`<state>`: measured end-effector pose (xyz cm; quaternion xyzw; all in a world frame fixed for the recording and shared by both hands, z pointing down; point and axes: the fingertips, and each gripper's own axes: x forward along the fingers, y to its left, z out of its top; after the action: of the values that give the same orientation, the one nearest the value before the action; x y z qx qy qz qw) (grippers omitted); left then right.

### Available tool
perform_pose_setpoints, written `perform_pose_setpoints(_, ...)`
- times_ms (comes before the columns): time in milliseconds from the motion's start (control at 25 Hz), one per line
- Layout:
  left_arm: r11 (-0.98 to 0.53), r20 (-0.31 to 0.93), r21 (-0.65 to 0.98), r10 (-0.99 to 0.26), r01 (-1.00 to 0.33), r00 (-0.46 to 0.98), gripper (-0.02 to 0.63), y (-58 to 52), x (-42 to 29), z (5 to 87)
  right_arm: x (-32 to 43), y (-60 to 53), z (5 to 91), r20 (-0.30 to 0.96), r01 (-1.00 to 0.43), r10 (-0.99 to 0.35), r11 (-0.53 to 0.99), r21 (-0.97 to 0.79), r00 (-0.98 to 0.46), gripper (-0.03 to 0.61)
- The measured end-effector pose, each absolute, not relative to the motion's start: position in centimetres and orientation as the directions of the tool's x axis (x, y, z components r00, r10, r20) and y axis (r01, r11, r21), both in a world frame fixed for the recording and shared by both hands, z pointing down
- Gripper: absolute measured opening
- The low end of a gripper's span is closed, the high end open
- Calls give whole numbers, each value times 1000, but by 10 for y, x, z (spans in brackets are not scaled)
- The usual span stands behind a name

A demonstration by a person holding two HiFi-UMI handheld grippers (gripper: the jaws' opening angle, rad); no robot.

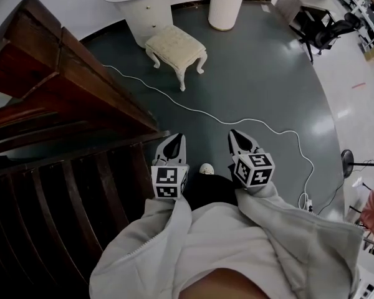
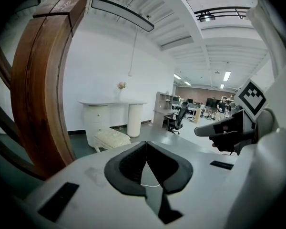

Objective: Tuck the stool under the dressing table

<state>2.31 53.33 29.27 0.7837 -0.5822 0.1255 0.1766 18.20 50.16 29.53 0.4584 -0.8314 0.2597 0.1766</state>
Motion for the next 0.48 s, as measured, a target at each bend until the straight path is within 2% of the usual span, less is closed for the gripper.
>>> perform_pose_setpoints(480, -273, 389, 114, -872, -955, 296, 15, 518, 48, 292, 217, 497, 301, 510, -863, -696, 411, -295, -506, 49)
